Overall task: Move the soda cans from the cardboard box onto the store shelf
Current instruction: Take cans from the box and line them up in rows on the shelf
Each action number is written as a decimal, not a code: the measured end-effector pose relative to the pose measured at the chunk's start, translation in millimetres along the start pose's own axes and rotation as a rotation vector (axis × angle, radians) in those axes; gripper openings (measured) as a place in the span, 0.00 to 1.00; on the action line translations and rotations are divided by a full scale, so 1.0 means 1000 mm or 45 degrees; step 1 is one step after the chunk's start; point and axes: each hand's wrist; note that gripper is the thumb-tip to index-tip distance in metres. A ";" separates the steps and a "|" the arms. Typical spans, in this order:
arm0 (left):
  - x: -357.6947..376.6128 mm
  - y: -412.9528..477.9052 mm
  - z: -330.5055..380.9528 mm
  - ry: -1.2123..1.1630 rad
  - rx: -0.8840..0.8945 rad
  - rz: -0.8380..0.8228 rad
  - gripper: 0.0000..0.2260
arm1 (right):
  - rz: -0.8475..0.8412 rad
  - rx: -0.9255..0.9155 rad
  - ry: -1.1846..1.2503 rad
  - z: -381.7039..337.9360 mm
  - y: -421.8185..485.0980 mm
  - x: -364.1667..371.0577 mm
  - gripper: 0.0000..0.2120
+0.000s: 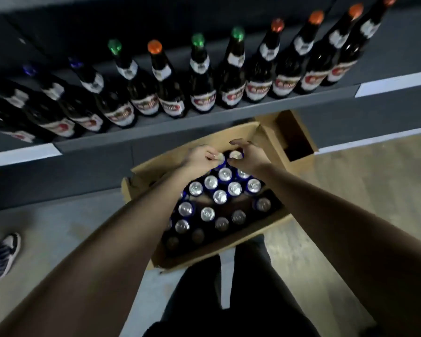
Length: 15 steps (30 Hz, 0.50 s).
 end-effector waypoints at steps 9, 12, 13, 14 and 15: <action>0.081 0.053 -0.103 0.077 -0.221 -0.042 0.17 | -0.193 0.085 -0.087 0.103 0.042 0.084 0.30; 0.106 0.070 -0.126 0.171 -0.295 -0.051 0.21 | -0.248 0.054 -0.134 0.126 0.063 0.113 0.31; 0.116 0.076 -0.133 0.249 -0.303 -0.049 0.20 | -0.267 0.039 -0.147 0.133 0.070 0.124 0.31; 0.126 0.081 -0.139 0.325 -0.313 -0.052 0.19 | -0.291 0.027 -0.171 0.140 0.077 0.134 0.32; 0.138 0.087 -0.147 0.403 -0.308 -0.053 0.18 | -0.318 0.013 -0.204 0.146 0.084 0.143 0.33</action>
Point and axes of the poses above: each hand's wrist, its own y-axis towards the middle knuckle, its own x-axis out of the palm, z = x × y, and after that the axes turned 3 degrees about -x, right-handed
